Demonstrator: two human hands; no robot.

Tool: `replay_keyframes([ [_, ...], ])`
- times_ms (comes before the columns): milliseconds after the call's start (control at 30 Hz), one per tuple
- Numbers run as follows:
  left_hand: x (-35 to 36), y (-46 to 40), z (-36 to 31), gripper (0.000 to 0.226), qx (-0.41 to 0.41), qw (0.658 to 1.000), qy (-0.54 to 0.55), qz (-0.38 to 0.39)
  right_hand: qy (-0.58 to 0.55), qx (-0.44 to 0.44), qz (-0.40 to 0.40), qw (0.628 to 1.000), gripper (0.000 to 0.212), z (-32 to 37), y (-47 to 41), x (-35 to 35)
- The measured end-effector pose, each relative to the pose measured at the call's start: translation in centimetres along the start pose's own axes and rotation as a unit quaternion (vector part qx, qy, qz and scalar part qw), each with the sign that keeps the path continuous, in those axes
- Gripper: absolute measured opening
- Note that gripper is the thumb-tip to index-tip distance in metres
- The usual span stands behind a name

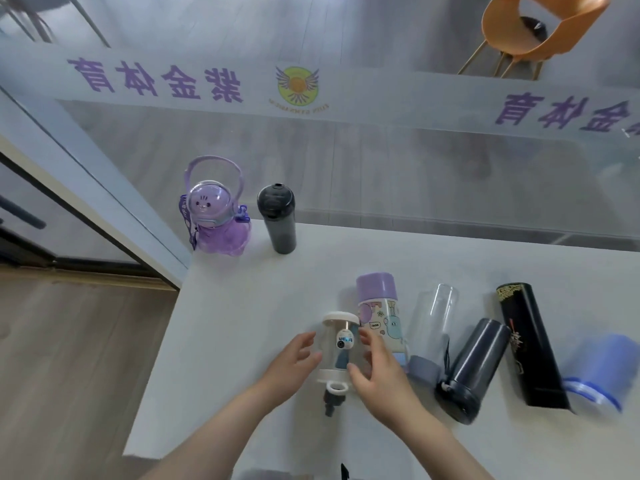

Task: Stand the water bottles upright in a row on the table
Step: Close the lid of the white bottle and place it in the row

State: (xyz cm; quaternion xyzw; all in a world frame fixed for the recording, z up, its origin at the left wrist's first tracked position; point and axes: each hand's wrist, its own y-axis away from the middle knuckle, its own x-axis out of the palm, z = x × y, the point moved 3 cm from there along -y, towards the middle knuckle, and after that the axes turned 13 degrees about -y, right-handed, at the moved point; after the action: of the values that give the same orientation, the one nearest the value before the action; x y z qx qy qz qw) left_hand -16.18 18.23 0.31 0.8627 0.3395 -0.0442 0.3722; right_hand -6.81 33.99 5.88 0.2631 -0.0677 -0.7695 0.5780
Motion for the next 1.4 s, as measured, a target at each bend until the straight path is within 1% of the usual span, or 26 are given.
replay_keyframes([
  [100,1.4,0.6,0.3,0.054,-0.023,0.999,0.041,-0.010,0.024,-0.009,0.040,0.999,0.064,-0.5,0.4,0.0],
  [267,2.9,1.8,0.4,0.041,-0.053,0.991,0.119,-0.026,0.094,-0.051,0.123,0.987,0.083,-1.3,0.6,0.4],
  [333,3.2,2.2,0.6,0.043,-0.068,0.987,0.141,-0.038,0.135,-0.061,0.151,0.977,0.086,-1.9,0.7,0.7],
  [400,3.3,2.7,0.7,0.059,-0.075,0.986,0.141,-0.044,0.157,-0.073,0.153,0.973,0.084,-2.1,0.8,0.9],
  [433,3.4,2.7,0.9,0.062,-0.076,0.986,0.140,-0.047,0.155,-0.076,0.148,0.974,0.081,-2.1,0.8,1.0],
  [600,3.6,3.2,0.9,0.040,-0.076,0.985,0.139,-0.066,0.136,-0.075,0.134,0.979,0.069,-2.2,1.0,1.0],
  [733,2.8,4.1,0.6,0.028,-0.060,0.984,0.145,-0.084,0.096,-0.072,0.135,0.984,0.065,-2.0,1.1,1.0],
  [833,1.8,4.7,0.5,0.026,-0.034,0.982,0.150,-0.109,-0.020,-0.034,0.129,0.991,0.061,-1.8,1.0,0.9],
  [900,1.3,5.0,0.2,0.023,-0.021,0.979,0.163,-0.123,-0.070,0.001,0.126,0.990,0.061,-1.6,1.0,0.6],
  [933,1.2,5.1,0.1,0.023,-0.016,0.977,0.169,-0.128,-0.091,0.009,0.122,0.988,0.063,-1.4,0.9,0.5],
  [1000,1.0,5.3,-0.1,0.028,-0.006,0.975,0.175,-0.134,-0.142,0.028,0.110,0.983,0.075,-1.4,0.6,0.3],
  [1033,0.9,5.4,-0.1,0.032,-0.001,0.975,0.177,-0.135,-0.171,0.037,0.110,0.978,0.069,-1.3,0.5,0.2],
  [1100,0.9,5.7,-0.3,0.029,0.008,0.975,0.176,-0.135,-0.209,0.059,0.113,0.970,0.030,-0.6,0.6,0.0],
  [1133,1.0,5.8,-0.4,0.028,0.015,0.976,0.173,-0.134,-0.217,0.067,0.108,0.968,0.018,-0.4,0.5,-0.1],
  [1167,1.0,5.8,-0.5,0.028,0.024,0.976,0.170,-0.132,-0.217,0.072,0.102,0.968,0.018,-0.1,0.5,-0.2],
  [1267,1.4,6.1,-1.1,0.028,0.037,0.978,0.168,-0.116,-0.227,0.110,0.078,0.965,0.029,0.0,0.2,-0.6],
  [1333,1.6,6.2,-1.6,0.026,0.037,0.980,0.166,-0.103,-0.242,0.130,0.070,0.959,0.028,0.0,0.0,-0.6],
  [1400,1.6,6.2,-1.9,0.023,0.031,0.980,0.167,-0.106,-0.256,0.127,0.064,0.956,0.022,0.0,-0.1,-0.6],
])
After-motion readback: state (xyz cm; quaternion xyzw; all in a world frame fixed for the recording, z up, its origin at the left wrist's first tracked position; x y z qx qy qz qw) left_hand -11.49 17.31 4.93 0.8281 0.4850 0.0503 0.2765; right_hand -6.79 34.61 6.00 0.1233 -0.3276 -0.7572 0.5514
